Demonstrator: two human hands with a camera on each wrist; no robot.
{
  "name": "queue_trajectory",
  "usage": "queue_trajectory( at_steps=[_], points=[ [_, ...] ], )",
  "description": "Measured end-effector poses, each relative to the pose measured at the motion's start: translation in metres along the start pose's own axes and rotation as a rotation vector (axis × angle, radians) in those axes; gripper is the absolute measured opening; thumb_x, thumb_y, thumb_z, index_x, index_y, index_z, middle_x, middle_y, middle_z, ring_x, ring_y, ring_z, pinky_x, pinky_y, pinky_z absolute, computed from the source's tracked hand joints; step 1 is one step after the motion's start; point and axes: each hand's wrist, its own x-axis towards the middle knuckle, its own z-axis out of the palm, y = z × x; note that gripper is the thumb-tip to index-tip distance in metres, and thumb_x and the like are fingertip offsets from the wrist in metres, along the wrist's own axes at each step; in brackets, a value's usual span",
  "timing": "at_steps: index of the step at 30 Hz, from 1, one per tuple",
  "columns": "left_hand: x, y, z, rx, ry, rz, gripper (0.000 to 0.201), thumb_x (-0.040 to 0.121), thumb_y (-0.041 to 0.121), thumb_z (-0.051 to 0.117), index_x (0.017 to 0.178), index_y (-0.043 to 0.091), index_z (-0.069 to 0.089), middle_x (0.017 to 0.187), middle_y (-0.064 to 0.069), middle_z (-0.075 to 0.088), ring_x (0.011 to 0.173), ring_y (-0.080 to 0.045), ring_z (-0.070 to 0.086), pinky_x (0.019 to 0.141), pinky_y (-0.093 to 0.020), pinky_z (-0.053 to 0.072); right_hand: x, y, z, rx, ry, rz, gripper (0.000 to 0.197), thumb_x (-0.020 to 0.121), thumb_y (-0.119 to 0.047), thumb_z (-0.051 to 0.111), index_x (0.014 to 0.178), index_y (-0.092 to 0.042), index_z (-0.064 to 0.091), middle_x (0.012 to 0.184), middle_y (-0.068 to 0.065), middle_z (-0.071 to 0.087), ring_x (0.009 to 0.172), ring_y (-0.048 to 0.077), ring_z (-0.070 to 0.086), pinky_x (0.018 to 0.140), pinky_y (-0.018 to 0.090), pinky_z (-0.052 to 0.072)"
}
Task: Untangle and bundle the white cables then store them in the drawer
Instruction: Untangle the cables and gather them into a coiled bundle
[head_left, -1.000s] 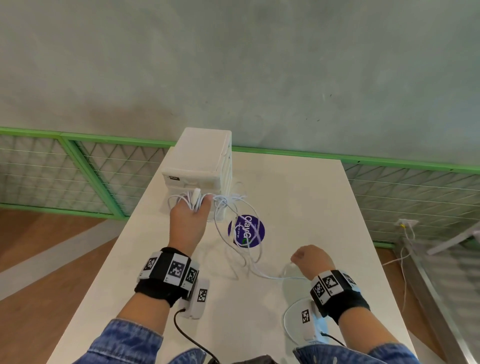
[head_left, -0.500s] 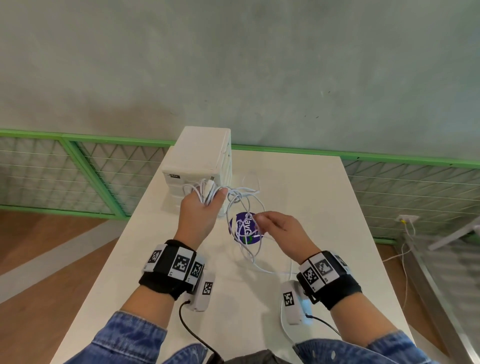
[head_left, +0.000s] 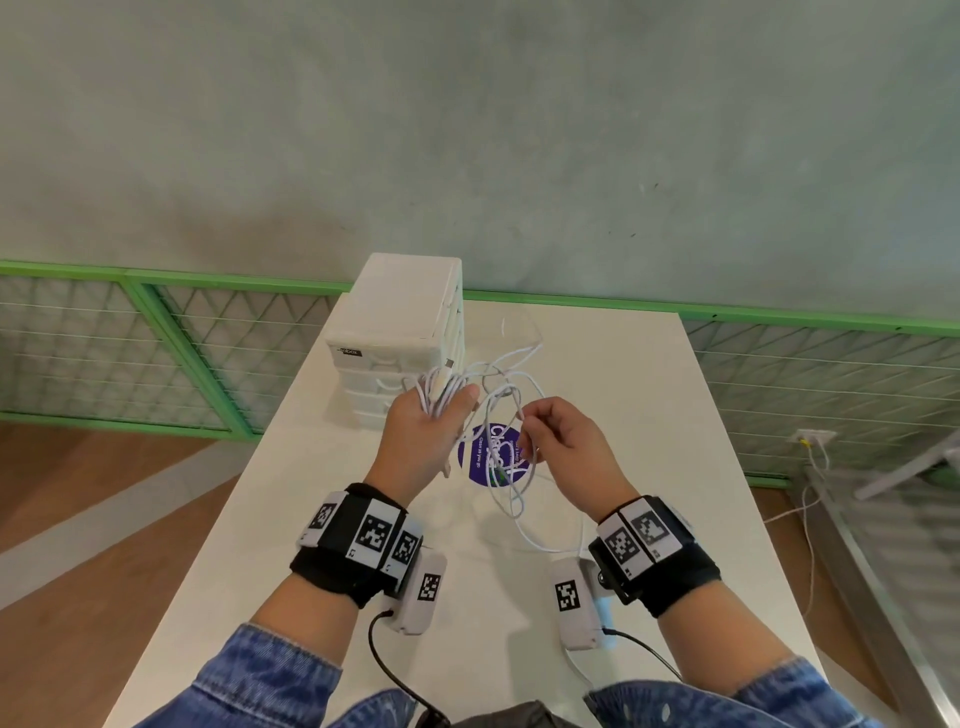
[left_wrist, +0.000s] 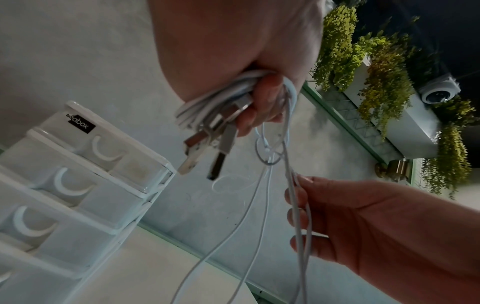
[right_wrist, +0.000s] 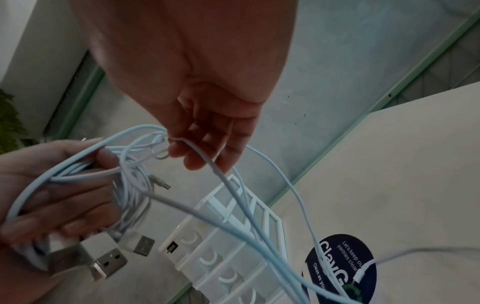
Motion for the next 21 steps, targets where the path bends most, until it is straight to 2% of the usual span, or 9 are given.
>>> queue_trajectory(
  at_steps=[2,5,7,9,12,16,19,21],
  points=[
    [-0.001,0.001,0.0,0.025,-0.042,-0.007,0.038,0.091,0.021,0.059,0.058,0.008,0.046,0.039,0.007,0.035,0.035,-0.01,0.034,0.043,-0.033,0.039,0.0,-0.002,-0.001,0.016,0.045,-0.004,0.018,0.093,-0.004,0.046,0.087,-0.017,0.057,0.066,-0.001,0.058,0.059,0.013,0.052,0.062,0.025,0.047],
    [-0.001,0.0,0.002,0.056,-0.1,-0.017,0.034,0.087,0.02,0.065,0.064,0.0,0.051,0.037,0.008,0.038,0.034,-0.008,0.036,0.041,-0.026,0.038,0.001,-0.008,-0.003,0.069,0.11,-0.019,0.023,0.093,0.0,0.046,0.084,-0.019,0.057,0.065,0.002,0.057,0.054,0.008,0.051,0.06,0.02,0.046],
    [-0.002,-0.001,0.003,0.043,-0.129,-0.026,0.026,0.085,0.019,0.069,0.068,0.003,0.056,0.039,0.011,0.044,0.035,-0.004,0.04,0.039,-0.017,0.038,0.002,-0.011,-0.006,0.104,0.141,-0.032,0.026,0.092,0.001,0.047,0.082,-0.02,0.058,0.066,0.003,0.058,0.054,0.008,0.051,0.059,0.018,0.046],
    [-0.002,-0.002,0.004,0.028,-0.145,-0.025,0.023,0.083,0.018,0.071,0.068,0.008,0.056,0.039,0.013,0.047,0.036,-0.001,0.043,0.039,-0.014,0.037,0.002,-0.015,-0.008,0.128,0.159,-0.047,0.026,0.091,0.002,0.047,0.082,-0.02,0.058,0.066,0.002,0.058,0.055,0.007,0.051,0.059,0.017,0.046],
    [-0.002,-0.001,0.003,0.041,-0.173,-0.022,0.022,0.078,0.016,0.076,0.069,0.009,0.057,0.041,0.014,0.049,0.037,0.0,0.045,0.04,-0.013,0.037,0.002,-0.018,-0.006,0.143,0.191,-0.06,0.022,0.091,0.001,0.048,0.086,-0.02,0.054,0.066,0.003,0.059,0.053,0.009,0.052,0.058,0.018,0.046],
    [0.0,-0.005,0.003,0.098,-0.172,-0.002,0.022,0.073,0.016,0.081,0.072,0.013,0.059,0.053,0.009,0.052,0.047,0.003,0.052,0.046,-0.012,0.038,0.005,-0.02,-0.01,0.219,0.224,-0.04,0.022,0.09,0.002,0.05,0.089,-0.019,0.046,0.065,0.008,0.063,0.052,0.013,0.052,0.058,0.022,0.047],
    [0.002,-0.008,0.008,0.061,-0.124,-0.03,0.023,0.071,0.018,0.082,0.081,0.01,0.063,0.063,0.006,0.06,0.054,0.005,0.058,0.049,-0.011,0.043,0.006,-0.022,-0.006,0.155,0.156,-0.051,0.024,0.087,0.003,0.052,0.09,-0.021,0.049,0.067,0.007,0.067,0.058,0.015,0.059,0.064,0.029,0.052],
    [0.003,-0.008,0.012,0.034,-0.109,-0.034,0.024,0.07,0.018,0.083,0.084,0.013,0.064,0.07,0.004,0.066,0.06,0.004,0.063,0.054,-0.012,0.047,0.005,-0.024,0.003,0.097,0.081,-0.079,0.031,0.086,0.003,0.053,0.096,-0.027,0.051,0.068,0.001,0.07,0.067,0.015,0.065,0.072,0.032,0.055]
  ],
)
